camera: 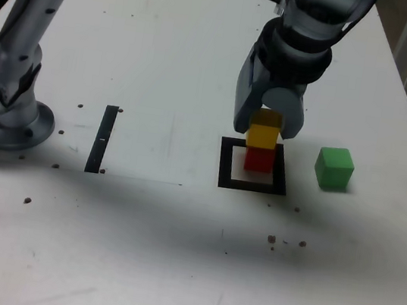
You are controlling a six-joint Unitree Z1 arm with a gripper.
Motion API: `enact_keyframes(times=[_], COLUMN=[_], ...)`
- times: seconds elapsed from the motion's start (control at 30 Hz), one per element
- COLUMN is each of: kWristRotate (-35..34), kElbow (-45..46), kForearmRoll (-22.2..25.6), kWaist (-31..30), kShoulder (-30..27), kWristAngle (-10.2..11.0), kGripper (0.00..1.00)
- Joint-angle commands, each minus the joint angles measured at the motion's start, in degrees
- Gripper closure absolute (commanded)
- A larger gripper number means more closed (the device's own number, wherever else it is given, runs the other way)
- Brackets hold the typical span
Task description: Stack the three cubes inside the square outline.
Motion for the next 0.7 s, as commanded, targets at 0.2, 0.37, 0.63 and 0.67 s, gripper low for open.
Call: enact_keyframes(times=[0.2, 0.37, 0.63, 0.67], kWristRotate=[1.55, 1.61, 0.75, 0.71], kElbow=[-0.05, 0.35, 1.33, 1.41], kForearmRoll=[-1.5, -1.13, 1.77, 2.18], kWaist=[0.08, 0.09, 0.08, 0.09], kShoulder=[-0.3, -0.52, -2.64, -2.87], kWristAngle=[-1.43, -1.39, -0.17, -0.08], kGripper=[0.18, 0.13, 0.01, 0.01])
